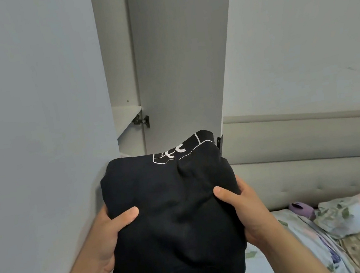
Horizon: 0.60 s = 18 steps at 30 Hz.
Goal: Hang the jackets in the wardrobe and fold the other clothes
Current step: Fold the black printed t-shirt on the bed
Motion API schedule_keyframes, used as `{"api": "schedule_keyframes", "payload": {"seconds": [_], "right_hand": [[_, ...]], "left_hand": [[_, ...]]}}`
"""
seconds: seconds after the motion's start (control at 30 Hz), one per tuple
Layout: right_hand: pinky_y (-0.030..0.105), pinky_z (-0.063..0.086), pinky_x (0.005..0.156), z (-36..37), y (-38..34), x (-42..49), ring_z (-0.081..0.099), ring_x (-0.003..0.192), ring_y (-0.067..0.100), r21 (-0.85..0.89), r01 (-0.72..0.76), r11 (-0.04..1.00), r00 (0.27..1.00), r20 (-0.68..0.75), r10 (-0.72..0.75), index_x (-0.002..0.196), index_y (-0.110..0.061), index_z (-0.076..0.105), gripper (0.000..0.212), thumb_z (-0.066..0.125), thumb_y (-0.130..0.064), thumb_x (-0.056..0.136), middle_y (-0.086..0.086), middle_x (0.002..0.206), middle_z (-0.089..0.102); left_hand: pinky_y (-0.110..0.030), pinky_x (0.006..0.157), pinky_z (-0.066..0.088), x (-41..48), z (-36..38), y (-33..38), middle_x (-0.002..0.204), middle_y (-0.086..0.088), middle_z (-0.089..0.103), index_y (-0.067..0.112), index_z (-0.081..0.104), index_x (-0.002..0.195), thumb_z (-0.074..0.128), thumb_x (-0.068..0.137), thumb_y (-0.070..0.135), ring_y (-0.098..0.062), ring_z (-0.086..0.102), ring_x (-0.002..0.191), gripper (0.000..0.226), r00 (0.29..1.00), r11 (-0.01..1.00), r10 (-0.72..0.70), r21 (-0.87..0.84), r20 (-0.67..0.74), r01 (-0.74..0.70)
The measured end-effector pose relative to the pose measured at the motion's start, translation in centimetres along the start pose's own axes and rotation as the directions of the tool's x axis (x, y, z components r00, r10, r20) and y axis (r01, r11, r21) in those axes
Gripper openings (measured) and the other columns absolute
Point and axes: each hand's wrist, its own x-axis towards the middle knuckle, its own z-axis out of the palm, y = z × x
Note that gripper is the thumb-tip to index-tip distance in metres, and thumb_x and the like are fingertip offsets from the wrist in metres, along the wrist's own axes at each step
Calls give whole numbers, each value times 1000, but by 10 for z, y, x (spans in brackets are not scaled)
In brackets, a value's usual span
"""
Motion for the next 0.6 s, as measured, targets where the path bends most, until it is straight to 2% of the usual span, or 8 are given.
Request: {"api": "schedule_keyframes", "payload": {"seconds": [0.1,0.2,0.27,0.33,0.4,0.47,0.53,0.6], "right_hand": [[31,60,76,-8,-7,19,72,103,24,-6,-26,1000,996,90,26,120,-16,66,38,74,-13,83,4,114,74],[32,59,79,-13,-9,44,71,105,26,-38,-49,998,980,191,56,118,-14,67,48,77,-25,72,7,115,74],[31,59,79,-16,-9,66,71,105,26,-50,-46,998,970,236,57,118,-15,67,49,78,-26,71,6,115,74],[33,59,79,-21,-9,90,71,106,27,-28,-49,998,967,249,54,120,-14,66,53,77,-24,70,8,115,73],[39,59,82,-28,-10,115,70,107,31,27,-44,999,966,256,35,122,-14,65,55,77,-21,69,11,117,72],[41,58,83,-33,-11,144,69,108,33,81,-32,996,961,278,8,118,-16,68,51,76,-17,68,13,118,72],[39,59,83,-36,-12,173,69,108,31,90,3,996,957,290,-29,113,-21,72,45,76,-15,68,11,118,72],[42,55,88,-34,-15,199,69,108,27,69,33,997,955,292,-52,114,-23,70,48,80,-13,68,7,118,72]], "left_hand": [[-31,68,59,4,3,-1,114,-6,73,24,63,120,73,63,11,-25,72,98,59,999,999,34,-11,-42,-35],[-36,75,57,10,8,-5,114,-4,73,30,66,114,81,50,5,-24,72,98,70,994,997,73,20,-85,-72],[-40,78,54,22,17,-6,112,-2,74,36,70,106,83,45,0,-23,73,98,72,989,994,101,55,-112,-95],[-40,78,54,39,29,-3,110,-1,75,40,74,98,83,46,12,-22,73,97,60,982,989,134,79,-133,-124],[-41,80,54,57,41,1,112,0,74,42,73,99,79,51,19,-22,72,100,54,974,981,176,107,-145,-162],[-36,79,56,79,49,3,114,3,74,45,72,101,78,53,19,-18,71,103,55,961,967,227,152,-156,-204],[-25,70,58,102,53,6,110,7,74,46,73,100,76,57,13,-14,72,100,54,950,958,256,177,-180,-224],[-21,62,58,122,54,7,105,6,76,35,72,106,74,58,10,-13,73,93,55,935,956,262,194,-239,-219]]}}
